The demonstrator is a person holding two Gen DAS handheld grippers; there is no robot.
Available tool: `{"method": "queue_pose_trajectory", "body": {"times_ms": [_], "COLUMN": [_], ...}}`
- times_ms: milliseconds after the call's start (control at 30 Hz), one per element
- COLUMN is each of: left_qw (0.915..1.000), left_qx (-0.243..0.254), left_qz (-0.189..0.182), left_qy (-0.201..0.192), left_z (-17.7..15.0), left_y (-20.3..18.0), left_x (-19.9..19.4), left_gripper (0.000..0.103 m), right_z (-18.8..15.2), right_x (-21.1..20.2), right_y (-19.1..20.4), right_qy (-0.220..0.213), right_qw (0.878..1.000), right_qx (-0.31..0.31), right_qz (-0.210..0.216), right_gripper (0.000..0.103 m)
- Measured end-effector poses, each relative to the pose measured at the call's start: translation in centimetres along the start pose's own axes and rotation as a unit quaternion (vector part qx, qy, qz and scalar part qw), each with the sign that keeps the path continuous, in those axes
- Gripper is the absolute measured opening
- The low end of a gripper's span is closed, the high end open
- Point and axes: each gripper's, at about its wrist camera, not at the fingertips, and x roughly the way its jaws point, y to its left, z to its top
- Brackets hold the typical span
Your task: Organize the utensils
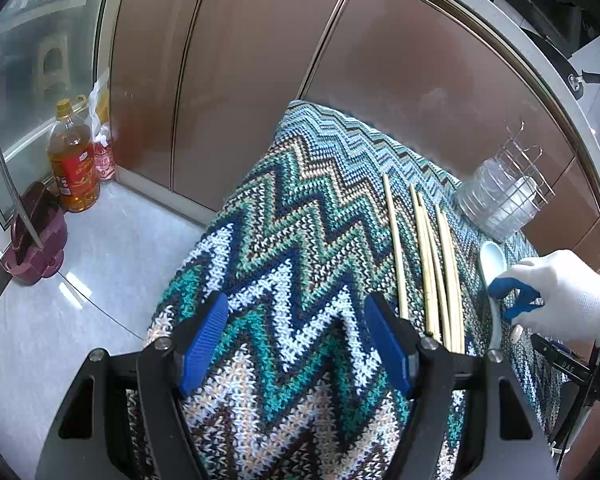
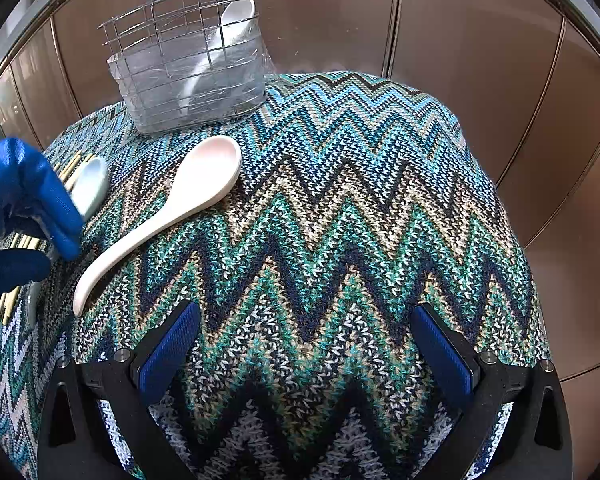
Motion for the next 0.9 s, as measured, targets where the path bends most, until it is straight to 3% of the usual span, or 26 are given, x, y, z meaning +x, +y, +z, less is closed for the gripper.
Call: {"method": "queue_pose_trajectory", "body": {"times_ms": [900], "left_qw": [1.0], "left_qx": [0.002], "left_qz": [0.003], "left_qy": [0.001], "left_z": [-0.02], "left_y": [-0.01], "left_x": [0.05], "left_gripper": [0.069], "right_z": [-0.04], "right_x": [-0.07], "right_y": [0.02], "right_qy": [0.0], "right_qw": [1.0], "right_qx": [0.0], "right_qz": [0.0], "right_gripper": [0.103]}}
